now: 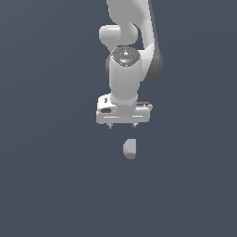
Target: Pick up the object and move it to a goal position.
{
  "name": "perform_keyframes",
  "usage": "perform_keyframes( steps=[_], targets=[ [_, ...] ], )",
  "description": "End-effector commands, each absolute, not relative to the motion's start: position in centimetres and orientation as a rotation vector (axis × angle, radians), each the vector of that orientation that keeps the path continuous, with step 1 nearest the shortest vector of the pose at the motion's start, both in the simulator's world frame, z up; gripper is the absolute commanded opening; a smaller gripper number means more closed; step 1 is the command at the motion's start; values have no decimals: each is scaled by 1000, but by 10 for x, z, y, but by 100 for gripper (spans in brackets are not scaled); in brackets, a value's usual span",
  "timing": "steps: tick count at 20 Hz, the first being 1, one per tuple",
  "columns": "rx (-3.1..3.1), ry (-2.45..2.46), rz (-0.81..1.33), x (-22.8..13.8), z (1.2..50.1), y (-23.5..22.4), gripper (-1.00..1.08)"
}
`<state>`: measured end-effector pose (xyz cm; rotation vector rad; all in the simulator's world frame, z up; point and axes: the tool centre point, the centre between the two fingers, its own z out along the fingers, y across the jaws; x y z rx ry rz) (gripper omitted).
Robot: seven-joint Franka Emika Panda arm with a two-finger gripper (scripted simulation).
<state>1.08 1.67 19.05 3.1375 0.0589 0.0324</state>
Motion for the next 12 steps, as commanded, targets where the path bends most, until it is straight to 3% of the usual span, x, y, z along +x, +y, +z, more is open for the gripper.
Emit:
perform_keyframes(
  steps=[1,12],
  targets=[
    [3138,59,32,11,190,17,100],
    [3128,165,-11,5,184,43,100]
  ],
)
